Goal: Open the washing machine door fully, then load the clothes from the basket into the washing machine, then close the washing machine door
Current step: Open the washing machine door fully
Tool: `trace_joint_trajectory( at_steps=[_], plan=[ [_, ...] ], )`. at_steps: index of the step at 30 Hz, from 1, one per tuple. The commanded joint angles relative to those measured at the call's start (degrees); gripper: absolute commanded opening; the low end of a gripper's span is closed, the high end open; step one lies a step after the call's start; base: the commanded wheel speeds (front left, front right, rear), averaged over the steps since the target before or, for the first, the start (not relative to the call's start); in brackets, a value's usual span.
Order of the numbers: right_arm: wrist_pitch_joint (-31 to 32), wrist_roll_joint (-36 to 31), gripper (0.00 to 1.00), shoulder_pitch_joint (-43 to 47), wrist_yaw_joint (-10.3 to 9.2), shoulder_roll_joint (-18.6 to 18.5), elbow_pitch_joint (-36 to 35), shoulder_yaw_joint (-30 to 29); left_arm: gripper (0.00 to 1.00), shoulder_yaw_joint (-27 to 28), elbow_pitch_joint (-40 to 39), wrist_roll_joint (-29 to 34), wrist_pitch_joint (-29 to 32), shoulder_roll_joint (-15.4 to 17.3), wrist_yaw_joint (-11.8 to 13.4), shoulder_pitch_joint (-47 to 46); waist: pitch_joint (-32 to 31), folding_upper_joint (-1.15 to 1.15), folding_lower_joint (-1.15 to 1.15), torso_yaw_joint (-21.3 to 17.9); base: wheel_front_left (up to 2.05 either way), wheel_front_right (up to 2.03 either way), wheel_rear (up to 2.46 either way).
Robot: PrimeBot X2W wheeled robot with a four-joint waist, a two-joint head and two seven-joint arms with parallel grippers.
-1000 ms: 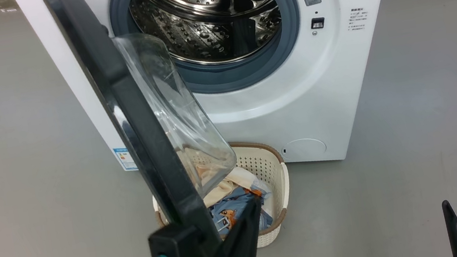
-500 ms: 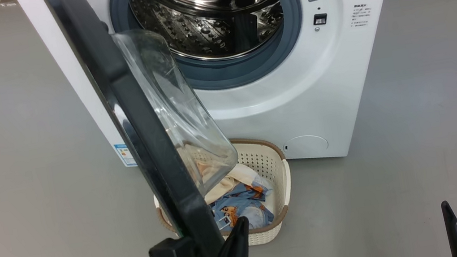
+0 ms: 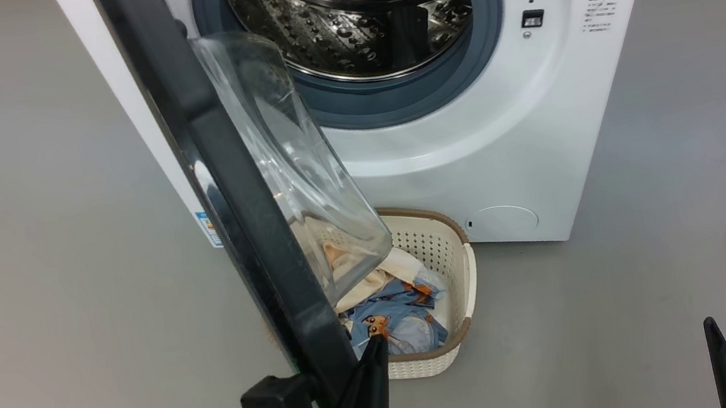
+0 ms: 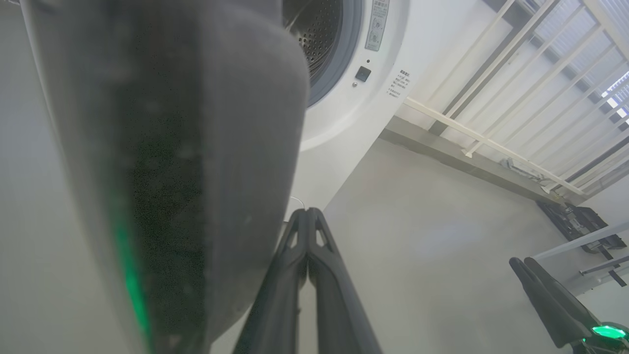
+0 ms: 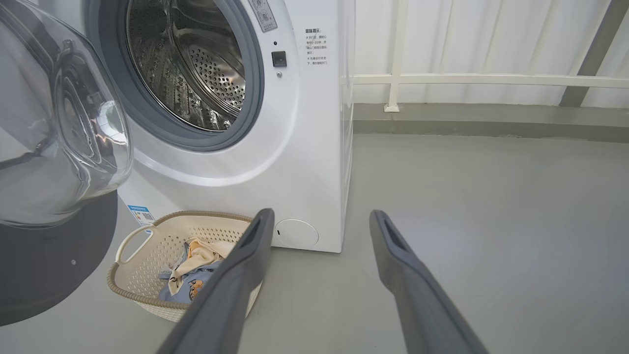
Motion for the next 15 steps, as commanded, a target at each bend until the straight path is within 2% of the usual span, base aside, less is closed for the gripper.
trace_joint_trajectory(
  at_steps=[1,6,15],
  plan=[
    [-0.7,0.2,1.0,-1.8,0.09,-0.9,-1.2,1.3,0.0,2.0,-0.5,1.4,-1.2,0.1,0.7,-2.7,0.4,0.0,0.0,0.8,0.0,0.0,0.0],
    [-0.7,0.2,1.0,-2.0,0.09,-0.9,-1.1,1.4,0.0,2.2,0.5,2.0,-2.4,0.1,1.3,-3.0,0.7,0.0,0.0,2.2,0.0,0.0,0.0],
    [-0.7,0.4,1.0,-2.6,0.09,-0.9,-1.1,1.5,0.0,2.6,0.3,3.0,-2.7,0.7,2.5,-3.5,1.7,0.0,0.0,7.0,0.0,0.0,0.0]
  ],
)
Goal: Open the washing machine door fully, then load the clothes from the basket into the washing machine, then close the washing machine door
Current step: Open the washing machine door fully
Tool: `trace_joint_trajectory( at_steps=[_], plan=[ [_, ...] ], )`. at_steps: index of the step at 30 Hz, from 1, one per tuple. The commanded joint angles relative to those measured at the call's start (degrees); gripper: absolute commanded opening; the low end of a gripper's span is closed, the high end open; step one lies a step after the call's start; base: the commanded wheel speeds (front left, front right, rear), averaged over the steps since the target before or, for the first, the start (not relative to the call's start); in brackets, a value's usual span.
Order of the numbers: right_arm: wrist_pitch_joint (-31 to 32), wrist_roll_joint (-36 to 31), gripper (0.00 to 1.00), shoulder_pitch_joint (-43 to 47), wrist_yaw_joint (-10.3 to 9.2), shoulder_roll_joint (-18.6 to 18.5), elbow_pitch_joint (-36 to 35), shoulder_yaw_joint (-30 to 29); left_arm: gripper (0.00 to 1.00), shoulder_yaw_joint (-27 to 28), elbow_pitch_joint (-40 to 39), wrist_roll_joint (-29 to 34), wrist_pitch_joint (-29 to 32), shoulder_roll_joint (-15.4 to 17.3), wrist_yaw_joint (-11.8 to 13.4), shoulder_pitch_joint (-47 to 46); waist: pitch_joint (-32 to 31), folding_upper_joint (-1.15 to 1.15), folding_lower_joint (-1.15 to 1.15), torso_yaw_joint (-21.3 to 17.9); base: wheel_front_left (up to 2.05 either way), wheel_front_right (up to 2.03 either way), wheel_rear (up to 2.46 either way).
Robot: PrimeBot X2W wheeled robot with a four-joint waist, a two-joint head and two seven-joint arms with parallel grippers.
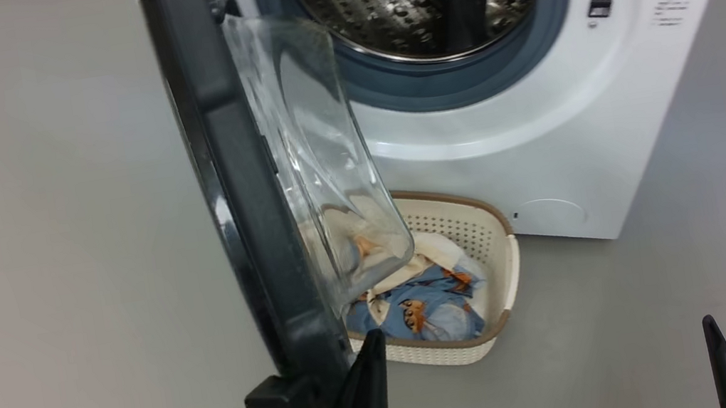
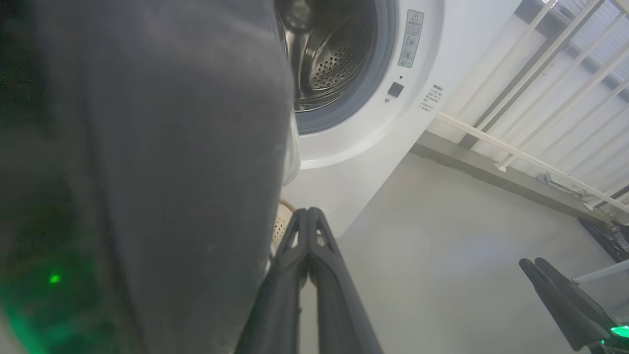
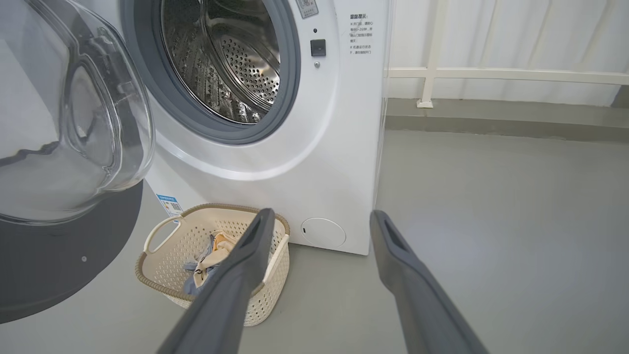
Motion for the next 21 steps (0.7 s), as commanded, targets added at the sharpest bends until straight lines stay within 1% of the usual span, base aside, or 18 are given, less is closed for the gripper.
trace_joint_trajectory(
  at_steps=[1,5,13,17,21],
  plan=[
    [-0.7,0.4,1.0,-2.4,0.09,-0.9,-1.2,1.5,0.0,3.1,-1.1,0.6,-0.7,1.1,1.0,-2.7,0.5,0.0,0.0,1.8,0.0,0.0,0.0],
    [-0.7,0.5,1.0,-2.7,0.09,-0.9,-1.2,1.4,0.0,3.6,-1.4,0.7,-0.9,1.4,1.6,-2.4,0.9,0.0,0.0,4.1,0.0,0.0,0.0],
    [-0.7,0.4,1.0,-2.6,0.09,-0.9,-1.2,1.6,0.0,6.3,-0.5,2.2,-2.9,3.6,3.7,-2.2,1.6,0.0,0.0,8.0,0.0,0.0,0.0],
    [-0.7,0.3,1.0,-2.6,0.09,-1.4,-1.3,2.0,0.0,8.1,1.0,2.3,-4.7,4.0,4.5,-2.5,2.1,0.0,0.0,9.1,0.0,0.0,0.0],
    [-0.7,0.3,1.0,-2.6,0.09,-2.2,-1.5,2.4,0.0,11.6,3.0,0.4,-7.4,3.5,4.9,-3.2,3.0,0.0,0.0,9.6,0.0,0.0,0.0]
  ],
)
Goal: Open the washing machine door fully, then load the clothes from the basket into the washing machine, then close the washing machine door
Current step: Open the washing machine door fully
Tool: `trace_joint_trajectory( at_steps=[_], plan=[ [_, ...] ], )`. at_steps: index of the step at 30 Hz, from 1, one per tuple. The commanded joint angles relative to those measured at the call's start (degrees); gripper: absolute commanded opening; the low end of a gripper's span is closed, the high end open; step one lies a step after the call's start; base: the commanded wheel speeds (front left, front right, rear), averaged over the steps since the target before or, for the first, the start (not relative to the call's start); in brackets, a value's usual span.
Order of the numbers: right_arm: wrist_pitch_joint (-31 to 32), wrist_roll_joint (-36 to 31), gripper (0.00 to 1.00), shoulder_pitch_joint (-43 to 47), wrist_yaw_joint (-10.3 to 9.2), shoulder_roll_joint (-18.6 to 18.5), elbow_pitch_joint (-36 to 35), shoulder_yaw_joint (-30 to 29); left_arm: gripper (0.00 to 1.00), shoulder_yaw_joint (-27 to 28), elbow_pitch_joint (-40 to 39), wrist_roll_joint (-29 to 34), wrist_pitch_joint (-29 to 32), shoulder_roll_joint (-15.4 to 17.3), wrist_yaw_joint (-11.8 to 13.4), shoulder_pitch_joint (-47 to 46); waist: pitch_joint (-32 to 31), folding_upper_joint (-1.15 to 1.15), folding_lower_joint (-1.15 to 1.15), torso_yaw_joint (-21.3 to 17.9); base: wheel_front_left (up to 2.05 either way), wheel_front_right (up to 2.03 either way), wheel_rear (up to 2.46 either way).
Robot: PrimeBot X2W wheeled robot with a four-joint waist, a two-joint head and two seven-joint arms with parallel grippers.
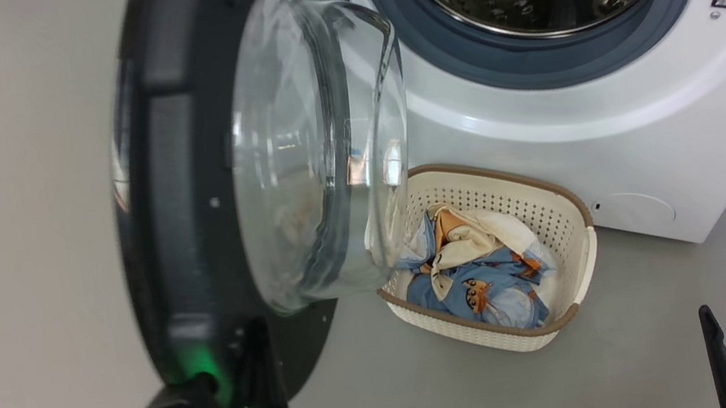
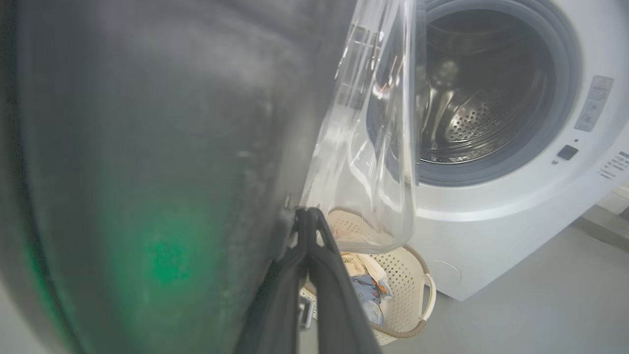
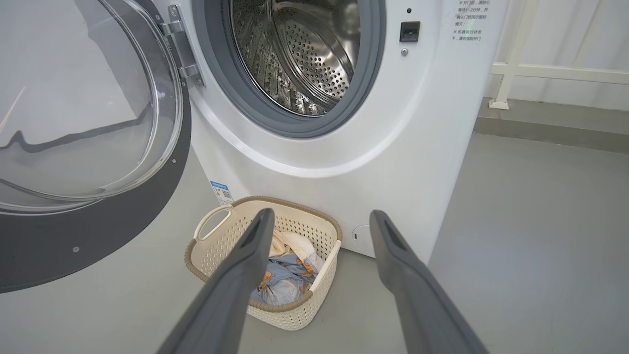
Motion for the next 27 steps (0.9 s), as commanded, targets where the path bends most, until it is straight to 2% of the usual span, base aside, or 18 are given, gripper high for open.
trace_joint_trajectory(
  at_steps=[1,9,13,23,27],
  plan=[
    [-0.7,0.4,1.0,-1.5,0.09,-1.5,-1.4,1.8,0.0,4.8,0.3,-1.9,-1.9,0.6,0.7,-3.4,1.0,0.0,0.0,0.5,0.0,0.0,0.0],
    [-0.7,0.8,1.0,-1.4,0.09,-3.7,-1.3,3.0,0.0,12.8,8.4,-5.0,-7.1,-0.6,0.2,-9.4,2.9,0.0,0.0,1.1,0.0,0.0,0.0],
    [-0.7,1.1,1.0,-1.2,0.09,-4.5,-1.3,3.2,0.0,16.3,11.4,-5.3,-7.9,-1.1,0.0,-11.9,3.4,0.0,0.0,0.8,0.0,0.0,0.0],
    [-0.7,2.2,1.0,-0.9,0.09,-7.4,-1.9,3.9,0.0,32.5,15.0,-1.4,-8.2,-2.4,-1.1,-18.1,7.2,0.0,0.0,-1.3,0.0,0.0,0.0],
    [-0.7,2.7,1.0,-1.2,0.09,-9.0,-2.3,4.1,0.0,35.7,16.6,-2.6,-8.2,-2.4,-1.0,-21.0,9.4,0.0,0.0,-2.3,0.0,0.0,0.0]
  ],
)
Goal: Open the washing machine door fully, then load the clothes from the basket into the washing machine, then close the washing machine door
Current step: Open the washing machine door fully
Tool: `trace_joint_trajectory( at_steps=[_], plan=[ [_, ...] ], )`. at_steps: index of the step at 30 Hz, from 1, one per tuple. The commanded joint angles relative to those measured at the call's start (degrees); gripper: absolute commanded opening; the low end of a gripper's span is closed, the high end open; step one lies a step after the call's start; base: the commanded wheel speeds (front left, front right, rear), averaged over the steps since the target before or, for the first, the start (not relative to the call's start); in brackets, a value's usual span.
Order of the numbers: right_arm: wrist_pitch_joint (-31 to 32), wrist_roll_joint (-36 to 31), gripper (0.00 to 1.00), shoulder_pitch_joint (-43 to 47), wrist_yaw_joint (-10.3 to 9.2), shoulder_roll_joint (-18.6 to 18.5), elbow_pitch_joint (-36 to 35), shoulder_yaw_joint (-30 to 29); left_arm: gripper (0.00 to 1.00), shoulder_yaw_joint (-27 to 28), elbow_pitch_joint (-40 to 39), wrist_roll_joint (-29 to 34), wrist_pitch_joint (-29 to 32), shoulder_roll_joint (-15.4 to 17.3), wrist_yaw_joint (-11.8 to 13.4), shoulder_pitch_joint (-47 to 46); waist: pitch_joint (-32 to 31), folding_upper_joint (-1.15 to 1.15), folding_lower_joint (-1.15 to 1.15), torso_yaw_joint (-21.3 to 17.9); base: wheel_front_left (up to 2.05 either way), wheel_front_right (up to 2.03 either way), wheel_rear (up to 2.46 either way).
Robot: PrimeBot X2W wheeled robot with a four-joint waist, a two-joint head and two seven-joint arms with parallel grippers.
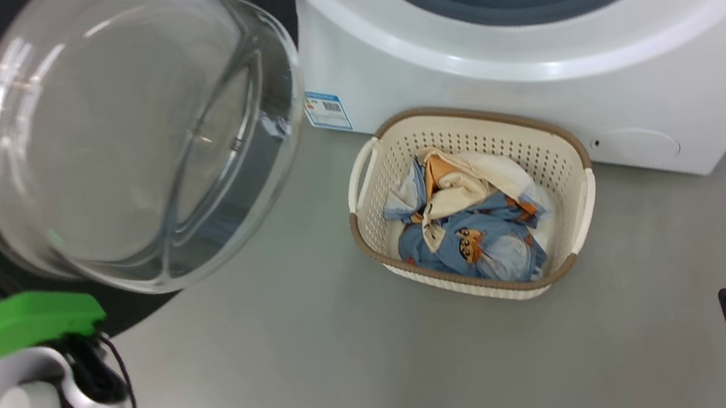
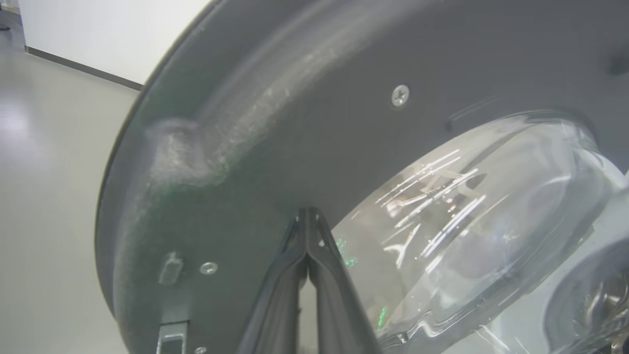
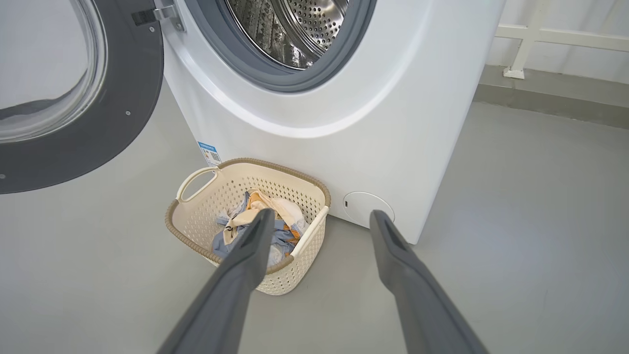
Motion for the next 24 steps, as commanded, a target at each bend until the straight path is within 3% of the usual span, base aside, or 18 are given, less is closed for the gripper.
trace_joint_trajectory(
  at_steps=[1,10,24],
  plan=[
    [-0.7,0.3,1.0,-1.3,0.09,-1.5,-1.6,1.5,0.0,2.8,-0.7,-0.2,-0.4,2.1,0.1,-2.8,2.0,0.0,0.0,-1.2,0.0,0.0,0.0],
    [-0.7,1.2,1.0,-2.3,0.09,-3.1,-1.4,1.6,0.0,8.2,3.5,1.0,-0.4,2.1,0.5,-7.3,4.5,0.0,0.0,-2.8,0.0,0.0,0.0],
    [-0.7,1.5,1.0,-3.3,0.09,-2.4,-0.1,2.5,0.0,15.4,11.7,9.5,-0.4,2.1,-2.5,-11.9,4.1,0.0,0.0,-3.8,0.0,0.0,0.0]
  ],
)
